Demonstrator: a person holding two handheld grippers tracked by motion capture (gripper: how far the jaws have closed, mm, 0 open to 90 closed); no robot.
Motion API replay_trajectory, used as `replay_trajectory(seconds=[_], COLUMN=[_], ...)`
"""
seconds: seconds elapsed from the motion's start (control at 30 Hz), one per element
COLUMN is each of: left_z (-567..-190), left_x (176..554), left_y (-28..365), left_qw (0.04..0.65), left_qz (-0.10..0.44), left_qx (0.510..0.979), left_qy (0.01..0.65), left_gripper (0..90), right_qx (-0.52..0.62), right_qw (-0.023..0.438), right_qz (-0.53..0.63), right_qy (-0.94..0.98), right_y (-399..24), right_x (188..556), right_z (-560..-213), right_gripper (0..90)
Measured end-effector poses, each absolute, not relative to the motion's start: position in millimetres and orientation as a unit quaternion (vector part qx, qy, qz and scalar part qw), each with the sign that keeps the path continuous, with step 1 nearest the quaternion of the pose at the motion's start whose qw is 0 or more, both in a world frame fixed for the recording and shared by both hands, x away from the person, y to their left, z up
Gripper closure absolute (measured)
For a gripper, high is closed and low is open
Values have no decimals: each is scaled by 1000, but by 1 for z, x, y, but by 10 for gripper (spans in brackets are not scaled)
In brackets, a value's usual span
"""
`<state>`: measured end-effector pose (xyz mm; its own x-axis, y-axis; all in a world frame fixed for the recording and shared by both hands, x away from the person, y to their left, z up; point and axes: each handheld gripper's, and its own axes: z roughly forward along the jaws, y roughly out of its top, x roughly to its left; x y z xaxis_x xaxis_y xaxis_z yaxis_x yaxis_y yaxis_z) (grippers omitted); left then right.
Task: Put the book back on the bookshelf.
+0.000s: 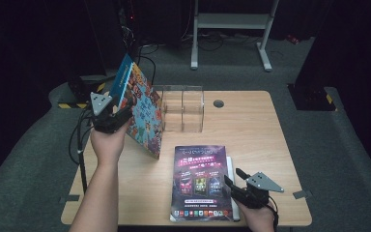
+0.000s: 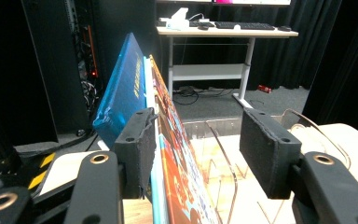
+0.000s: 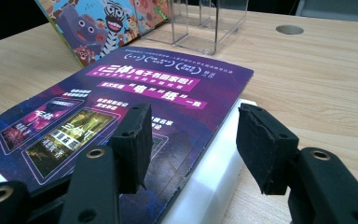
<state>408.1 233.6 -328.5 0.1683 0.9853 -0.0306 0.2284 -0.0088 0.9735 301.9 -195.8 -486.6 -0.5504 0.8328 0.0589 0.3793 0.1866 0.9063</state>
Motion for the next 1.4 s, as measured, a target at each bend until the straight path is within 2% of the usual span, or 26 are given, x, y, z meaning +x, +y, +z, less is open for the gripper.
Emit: replay_trajectory(seconds=[0.6,1.4], left_z=[-334,-369], left_x=[391,368], left_y=[241,255], left_qw=[483,482], left_qz=[380,354], left_qx=[597,613], left_qy=[516,517], left_gripper=[438,431], right_qx=[411,409], right_qw=[232,234], right_qz=[485,481], right_qy=[736,739], right_y=[-194,-192], right_x=[302,302], right_z=[-487,-489], right_gripper=[459,459])
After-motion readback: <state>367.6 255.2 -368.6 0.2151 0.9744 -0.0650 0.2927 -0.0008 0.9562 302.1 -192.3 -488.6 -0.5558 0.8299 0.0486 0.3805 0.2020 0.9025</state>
